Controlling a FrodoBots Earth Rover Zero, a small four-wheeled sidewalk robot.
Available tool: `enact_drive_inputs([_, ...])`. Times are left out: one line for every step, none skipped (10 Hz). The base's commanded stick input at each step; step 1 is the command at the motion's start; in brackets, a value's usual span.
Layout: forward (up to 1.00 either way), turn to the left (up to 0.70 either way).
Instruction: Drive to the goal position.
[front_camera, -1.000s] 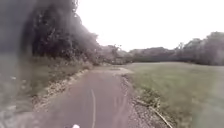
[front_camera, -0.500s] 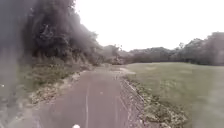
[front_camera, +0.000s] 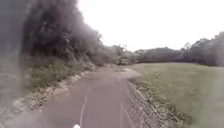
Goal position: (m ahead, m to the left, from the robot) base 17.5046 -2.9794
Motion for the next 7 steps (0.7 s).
enact_drive_inputs([0.85,0.01])
enact_drive_inputs([0.85,0.01])
enact_drive_inputs([0.85,0.01])
enact_drive_inputs([0.85,0.01])
enact_drive_inputs([0.85,0.01])
enact_drive_inputs([0.85,0.01])
enact_drive_inputs([0.85,0.01])
